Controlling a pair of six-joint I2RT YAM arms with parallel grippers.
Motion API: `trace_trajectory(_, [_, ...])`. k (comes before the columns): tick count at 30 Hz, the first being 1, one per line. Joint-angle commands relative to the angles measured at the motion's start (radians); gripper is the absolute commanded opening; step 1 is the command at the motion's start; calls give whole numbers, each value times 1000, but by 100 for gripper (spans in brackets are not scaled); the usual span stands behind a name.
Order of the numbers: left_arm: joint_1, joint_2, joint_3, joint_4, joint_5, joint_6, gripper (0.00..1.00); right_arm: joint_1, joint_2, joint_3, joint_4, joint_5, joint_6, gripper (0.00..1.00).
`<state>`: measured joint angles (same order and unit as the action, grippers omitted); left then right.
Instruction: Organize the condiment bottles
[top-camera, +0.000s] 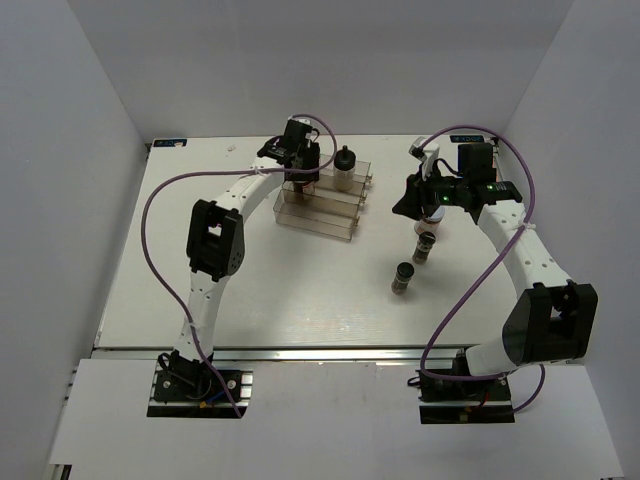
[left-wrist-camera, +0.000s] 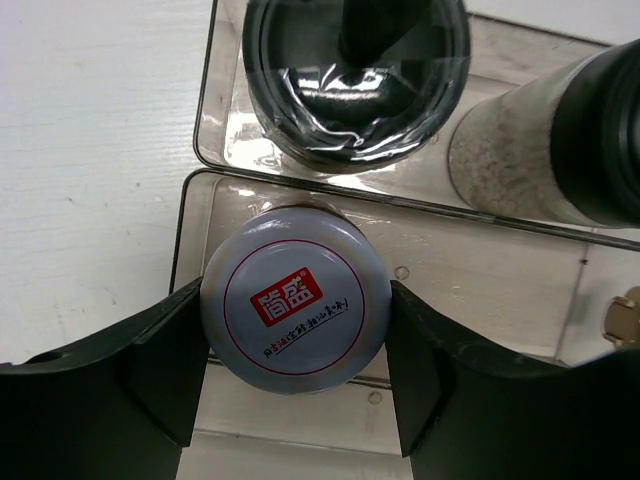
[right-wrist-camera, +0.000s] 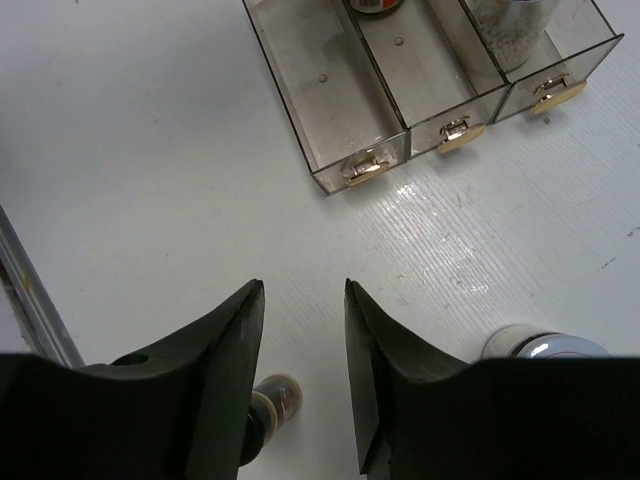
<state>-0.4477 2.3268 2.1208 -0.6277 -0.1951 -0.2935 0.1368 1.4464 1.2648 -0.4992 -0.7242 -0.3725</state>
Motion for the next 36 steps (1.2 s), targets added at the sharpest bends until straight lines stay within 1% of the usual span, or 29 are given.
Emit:
trace_trajectory(1, [3, -38, 13, 57, -7, 5, 71, -5, -9, 15, 8, 12, 0, 44])
trace_trajectory(2, [3, -37, 13, 59, -9, 5, 74, -5, -8, 15, 8, 20, 6, 46])
trace_trajectory(3, [3, -37, 14, 57, -9, 8, 80, -3, -9, 18, 7, 26, 12, 48])
trace_trajectory(5, [3, -37, 21, 49, -9, 7, 86, -5, -12, 25, 7, 42, 26, 51])
trace_trajectory(6, [3, -38, 22, 49, -6, 8, 90, -3, -12, 30, 7, 46, 36, 52])
trace_trajectory(7, [3, -41, 27, 45, -7, 8, 92, -3, -18, 36, 11, 54, 44, 56])
trace_trajectory(9, [3, -52, 45, 31, -6, 1, 98, -5, -21, 42, 16, 91, 72, 58])
trace_trajectory(10, [3, -60, 47, 31, 3, -1, 98, -5, -21, 51, 19, 109, 84, 60])
trace_trajectory(11, [3, -82, 47, 34, 3, -9, 98, -5, -21, 56, 28, 162, 99, 62])
trace_trajectory(12, [3, -98, 44, 37, 5, -13, 98, -5, -20, 61, 28, 193, 122, 66])
trace_trajectory(13, [3, -113, 41, 36, 5, -15, 98, -5, -21, 65, 33, 225, 136, 68])
trace_trajectory(14, [3, -130, 36, 34, 2, -19, 98, -5, -21, 73, 43, 299, 148, 72])
trace_trajectory(15, [3, -174, 15, 37, 2, -24, 98, -5, -23, 77, 47, 342, 162, 87])
trace_trajectory(16, [3, -199, -2, 37, 3, -26, 98, -5, -23, 79, 51, 386, 194, 89])
trace_trajectory(17, [3, -227, -22, 40, 3, -33, 98, -5, -21, 88, 51, 452, 198, 89])
trace_trajectory(19, [3, -315, -94, 48, 19, -38, 98, -5, -12, 93, 51, 509, 204, 89])
trace_trajectory(20, [3, -348, -125, 57, 38, -38, 98, -5, -6, 96, 51, 570, 208, 89])
trace_trajectory(21, [3, -418, -159, 62, 51, -41, 98, -5, 12, 96, 51, 604, 216, 89])
trace_trajectory(22, [3, -456, -232, 69, 62, -39, 98, -5, 26, 99, 47, 635, 224, 89])
trace_trajectory(23, [3, -496, -273, 74, 78, -39, 98, -6, 40, 105, 39, 672, 237, 89])
trace_trajectory(24, [3, -538, -318, 82, 86, -41, 98, -14, 70, 123, 16, 680, 250, 89])
trace_trajectory(25, [3, -622, -405, 91, 94, -41, 98, -19, 87, 130, 10, 683, 263, 89])
trace_trajectory(27, [3, -703, -487, 95, 98, -55, 98, -29, 126, 145, 5, 674, 277, 89])
trace_trajectory(28, [3, -781, -560, 97, 100, -61, 98, -29, 141, 150, 5, 677, 280, 89])
trace_trajectory(31, [3, -894, -669, 103, 100, -93, 98, -32, 204, 179, -1, 695, 282, 89])
trace_trajectory(32, [3, -962, -738, 105, 100, -108, 98, -39, 218, 186, -2, 695, 280, 89])
trace_trajectory(36, [3, -1098, -872, 82, 56, -147, 98, -51, 278, 212, -13, 683, 277, 89])
